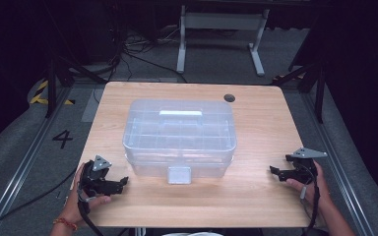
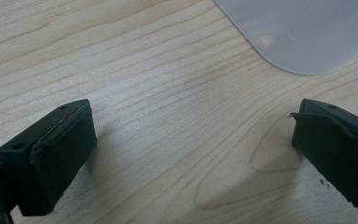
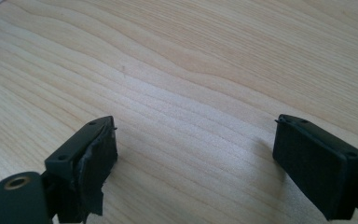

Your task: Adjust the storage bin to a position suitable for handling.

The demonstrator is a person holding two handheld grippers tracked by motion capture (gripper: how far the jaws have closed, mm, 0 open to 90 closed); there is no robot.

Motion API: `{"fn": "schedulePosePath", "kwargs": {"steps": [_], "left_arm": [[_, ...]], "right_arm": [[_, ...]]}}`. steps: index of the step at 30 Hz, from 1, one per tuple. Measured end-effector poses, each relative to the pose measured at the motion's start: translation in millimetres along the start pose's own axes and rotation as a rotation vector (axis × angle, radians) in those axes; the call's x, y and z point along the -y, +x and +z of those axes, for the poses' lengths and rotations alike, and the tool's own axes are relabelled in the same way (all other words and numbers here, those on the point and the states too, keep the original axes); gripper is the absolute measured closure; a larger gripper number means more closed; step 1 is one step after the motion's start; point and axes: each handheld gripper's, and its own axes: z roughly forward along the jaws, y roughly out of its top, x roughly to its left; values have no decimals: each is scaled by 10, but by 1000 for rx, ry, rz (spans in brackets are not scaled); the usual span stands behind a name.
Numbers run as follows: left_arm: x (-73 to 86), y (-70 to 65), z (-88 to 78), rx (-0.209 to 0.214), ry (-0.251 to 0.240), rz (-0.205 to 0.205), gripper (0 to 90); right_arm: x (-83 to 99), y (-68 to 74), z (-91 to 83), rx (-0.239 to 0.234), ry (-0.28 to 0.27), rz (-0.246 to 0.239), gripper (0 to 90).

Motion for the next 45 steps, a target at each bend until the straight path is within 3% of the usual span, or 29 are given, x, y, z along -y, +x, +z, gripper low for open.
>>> {"fn": "schedulePosePath", "kwargs": {"steps": [10,17,32,40,45], "left_arm": [[24,29,-22,15,-2,20,8],[39,46,-43,17,-4,26,35],[42,55,-43,15,-16,17,55],[51,53,-56,5,-19,8,76],[65,52,-69,4,-24,6,98]], "right_arm": [[-14,-4,-6,9,12,17,153],[-2,-19,-51,28,5,25,268],[-199,124,-347,-4,-128,-54,323],[-476,264,-500,-16,-180,-144,346],[-671,331,-564,-31,-185,-187,346]]}}
